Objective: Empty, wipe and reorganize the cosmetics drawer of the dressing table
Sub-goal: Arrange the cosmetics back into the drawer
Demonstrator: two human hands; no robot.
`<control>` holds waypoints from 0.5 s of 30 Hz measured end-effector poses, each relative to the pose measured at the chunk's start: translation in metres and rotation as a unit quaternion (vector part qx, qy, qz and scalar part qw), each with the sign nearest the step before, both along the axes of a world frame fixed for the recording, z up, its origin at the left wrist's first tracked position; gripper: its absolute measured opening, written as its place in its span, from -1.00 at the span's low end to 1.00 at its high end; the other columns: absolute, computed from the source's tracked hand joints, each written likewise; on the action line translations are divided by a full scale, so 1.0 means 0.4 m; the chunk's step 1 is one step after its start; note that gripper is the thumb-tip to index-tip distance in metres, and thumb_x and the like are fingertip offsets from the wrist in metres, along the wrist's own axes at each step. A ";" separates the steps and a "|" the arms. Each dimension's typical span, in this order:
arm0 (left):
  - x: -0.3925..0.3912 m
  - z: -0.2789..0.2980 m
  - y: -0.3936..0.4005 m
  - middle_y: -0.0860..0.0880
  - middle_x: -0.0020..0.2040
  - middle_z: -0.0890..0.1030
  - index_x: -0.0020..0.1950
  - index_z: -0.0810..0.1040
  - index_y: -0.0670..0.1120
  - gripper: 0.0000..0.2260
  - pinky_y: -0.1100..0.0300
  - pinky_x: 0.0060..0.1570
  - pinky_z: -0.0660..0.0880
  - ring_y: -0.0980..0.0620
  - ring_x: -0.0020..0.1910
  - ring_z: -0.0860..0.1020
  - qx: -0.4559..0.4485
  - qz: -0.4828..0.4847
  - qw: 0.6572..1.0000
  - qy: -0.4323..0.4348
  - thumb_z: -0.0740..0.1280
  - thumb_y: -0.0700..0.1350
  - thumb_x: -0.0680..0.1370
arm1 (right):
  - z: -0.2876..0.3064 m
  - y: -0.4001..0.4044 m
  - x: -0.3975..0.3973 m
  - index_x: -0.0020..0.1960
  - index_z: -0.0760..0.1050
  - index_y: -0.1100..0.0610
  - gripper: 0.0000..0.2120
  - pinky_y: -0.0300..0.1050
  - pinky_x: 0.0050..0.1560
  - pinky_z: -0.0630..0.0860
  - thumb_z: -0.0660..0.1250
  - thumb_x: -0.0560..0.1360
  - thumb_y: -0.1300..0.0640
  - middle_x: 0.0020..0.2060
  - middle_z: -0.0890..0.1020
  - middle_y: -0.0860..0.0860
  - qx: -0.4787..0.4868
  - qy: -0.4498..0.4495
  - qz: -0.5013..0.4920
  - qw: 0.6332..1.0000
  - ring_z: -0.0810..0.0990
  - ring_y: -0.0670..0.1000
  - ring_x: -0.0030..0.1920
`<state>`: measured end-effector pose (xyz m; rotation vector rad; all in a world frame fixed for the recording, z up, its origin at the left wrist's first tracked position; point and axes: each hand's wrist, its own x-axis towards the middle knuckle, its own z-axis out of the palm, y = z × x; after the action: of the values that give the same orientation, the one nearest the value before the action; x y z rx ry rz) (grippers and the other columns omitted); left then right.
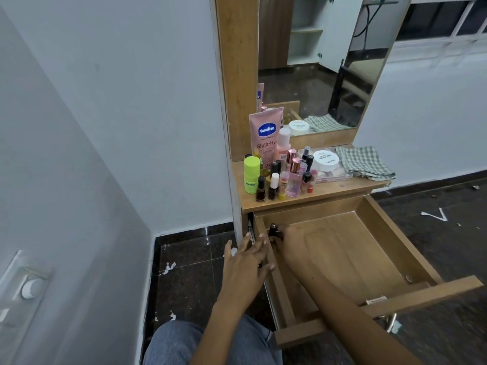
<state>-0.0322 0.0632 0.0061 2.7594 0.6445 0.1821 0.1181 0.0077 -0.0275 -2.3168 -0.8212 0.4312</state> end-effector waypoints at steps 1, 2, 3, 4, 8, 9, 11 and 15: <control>0.000 -0.002 0.000 0.18 0.53 0.10 0.52 0.18 0.09 -0.53 -0.06 0.43 -0.21 0.08 0.53 -0.05 0.003 0.000 1.000 0.002 0.11 0.14 0.61 | 0.001 0.003 0.001 -0.02 0.57 0.21 -0.87 0.04 0.02 0.54 0.29 0.52 0.18 -0.12 0.64 0.15 -0.002 0.014 0.015 1.000 0.60 0.12 -0.09; 0.001 -0.001 0.001 0.18 0.53 0.11 0.52 0.18 0.09 -0.53 -0.06 0.43 -0.20 0.08 0.53 -0.05 0.006 0.000 1.000 0.002 0.12 0.14 0.61 | -0.002 0.007 0.003 -0.02 0.57 0.18 -0.89 0.01 0.00 0.56 0.30 0.53 0.19 -0.13 0.64 0.12 0.000 0.020 0.034 0.999 0.60 0.07 -0.12; 0.002 -0.001 0.001 0.18 0.53 0.12 0.51 0.18 0.09 -0.52 -0.06 0.44 -0.19 0.08 0.53 -0.03 0.007 0.000 1.000 0.003 0.12 0.14 0.61 | 0.002 0.008 0.001 -0.01 0.57 0.16 -0.90 -0.10 -0.05 0.55 0.30 0.53 0.19 -0.14 0.65 0.09 -0.004 0.015 0.048 0.999 0.59 0.01 -0.16; 0.003 0.000 0.003 0.18 0.52 0.13 0.51 0.19 0.09 -0.52 -0.06 0.44 -0.16 0.08 0.53 -0.01 0.010 -0.002 1.000 0.006 0.13 0.14 0.61 | 0.005 0.006 0.001 -0.01 0.58 0.15 -0.90 -0.23 -0.14 0.49 0.29 0.54 0.19 -0.14 0.65 0.07 -0.001 0.003 0.053 0.999 0.57 -0.04 -0.19; 0.017 0.021 0.014 0.15 0.40 0.40 0.37 0.44 0.08 -0.63 0.07 0.36 0.06 0.08 0.43 0.27 0.020 -0.014 0.998 -0.049 0.22 0.09 0.58 | 0.020 -0.020 0.004 0.11 0.57 0.17 -0.82 -0.36 -0.16 0.39 0.32 0.52 0.17 -0.05 0.65 0.05 0.051 -0.019 0.015 0.998 0.61 -0.02 -0.06; 0.024 0.033 0.018 0.12 0.30 0.51 0.30 0.52 0.06 -0.69 0.14 0.27 0.15 0.07 0.32 0.39 0.020 -0.001 0.995 -0.102 0.27 0.05 0.56 | 0.029 -0.032 0.004 0.16 0.56 0.16 -0.77 -0.43 -0.13 0.39 0.32 0.52 0.17 -0.01 0.64 0.02 0.074 -0.018 -0.005 0.997 0.60 -0.06 -0.02; 0.044 0.056 0.031 0.04 0.09 0.60 0.23 0.57 -0.01 -0.73 0.19 0.08 0.27 0.03 0.09 0.51 0.058 0.055 0.977 -0.196 0.34 -0.03 0.54 | 0.046 -0.049 0.003 0.15 0.58 0.13 -0.78 -0.47 -0.11 0.40 0.34 0.50 0.19 -0.03 0.64 -0.03 0.137 -0.049 -0.048 0.988 0.57 -0.13 -0.06; 0.110 0.123 0.069 -0.09 -0.05 0.53 0.34 0.47 -0.08 -0.61 0.08 -0.12 0.43 -0.03 -0.10 0.47 0.159 0.128 0.946 -0.253 0.35 -0.04 0.53 | 0.068 -0.048 -0.010 -0.02 0.63 0.09 -0.89 -0.14 -0.12 0.59 0.37 0.48 0.19 -0.18 0.69 -0.06 0.226 -0.098 -0.094 0.965 0.64 -0.10 -0.16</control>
<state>0.0118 0.0909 0.0551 2.7232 0.8811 1.0976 0.1143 -0.0116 -0.0004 -1.9986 -0.6962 -0.0696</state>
